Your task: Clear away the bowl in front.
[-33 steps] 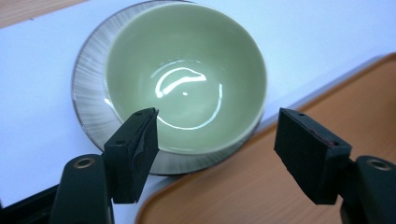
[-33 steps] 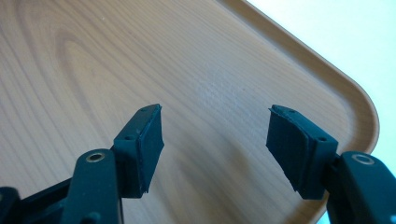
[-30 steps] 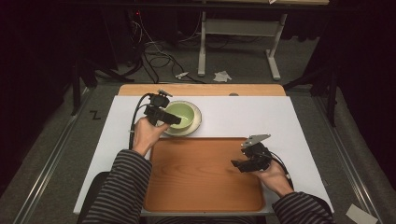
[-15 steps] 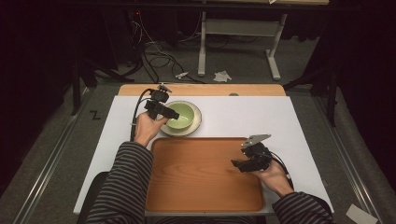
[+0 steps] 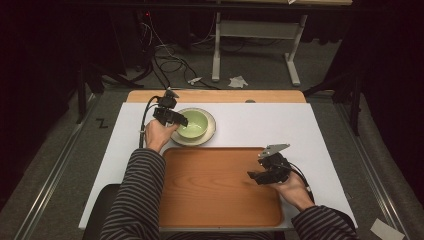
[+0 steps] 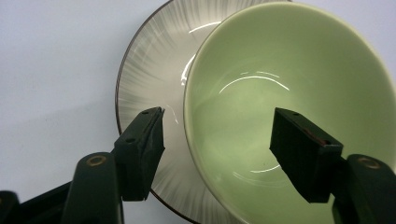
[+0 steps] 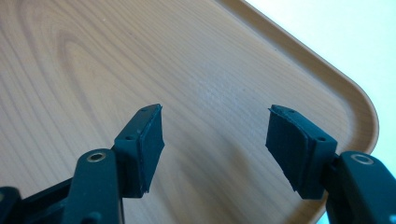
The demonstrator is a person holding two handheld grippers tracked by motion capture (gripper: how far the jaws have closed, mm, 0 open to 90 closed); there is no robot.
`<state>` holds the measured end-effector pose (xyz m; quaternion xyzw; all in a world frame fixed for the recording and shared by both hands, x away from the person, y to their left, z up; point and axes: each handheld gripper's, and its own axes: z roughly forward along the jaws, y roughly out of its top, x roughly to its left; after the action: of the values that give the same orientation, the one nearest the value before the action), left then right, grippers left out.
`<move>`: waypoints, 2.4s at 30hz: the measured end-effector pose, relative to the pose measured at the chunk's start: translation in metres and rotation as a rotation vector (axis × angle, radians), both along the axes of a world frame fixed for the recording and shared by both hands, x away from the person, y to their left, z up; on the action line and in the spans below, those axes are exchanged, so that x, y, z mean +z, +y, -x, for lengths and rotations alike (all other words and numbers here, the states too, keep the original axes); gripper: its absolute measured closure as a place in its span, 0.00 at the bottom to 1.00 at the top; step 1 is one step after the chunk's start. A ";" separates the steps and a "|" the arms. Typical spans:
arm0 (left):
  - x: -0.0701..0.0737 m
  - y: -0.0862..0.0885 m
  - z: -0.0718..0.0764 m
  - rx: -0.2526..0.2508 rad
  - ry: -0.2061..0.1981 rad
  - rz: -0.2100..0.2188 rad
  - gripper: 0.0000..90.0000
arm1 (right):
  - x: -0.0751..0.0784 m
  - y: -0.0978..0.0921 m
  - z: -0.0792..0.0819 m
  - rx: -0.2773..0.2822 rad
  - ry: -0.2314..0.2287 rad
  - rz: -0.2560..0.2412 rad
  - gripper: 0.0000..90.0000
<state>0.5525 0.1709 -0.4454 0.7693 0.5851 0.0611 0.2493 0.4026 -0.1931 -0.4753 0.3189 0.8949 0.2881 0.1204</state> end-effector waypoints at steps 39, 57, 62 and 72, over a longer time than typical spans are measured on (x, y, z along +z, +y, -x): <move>-0.022 -0.001 -0.016 0.056 0.068 0.037 0.94 | 0.000 0.000 0.001 0.005 0.000 0.006 0.42; -0.006 0.004 -0.009 0.048 0.004 0.049 0.93 | 0.000 0.000 0.000 0.001 -0.002 0.006 0.42; 0.002 0.007 -0.005 0.037 -0.019 0.059 0.93 | 0.000 0.000 0.001 0.004 -0.002 0.011 0.42; 0.017 0.009 0.005 -0.006 -0.054 0.075 0.93 | 0.000 0.001 0.001 0.003 -0.001 0.008 0.42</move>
<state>0.5474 0.1795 -0.4286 0.7594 0.5775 0.0591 0.2939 0.4020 -0.1925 -0.4755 0.3168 0.8965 0.2847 0.1215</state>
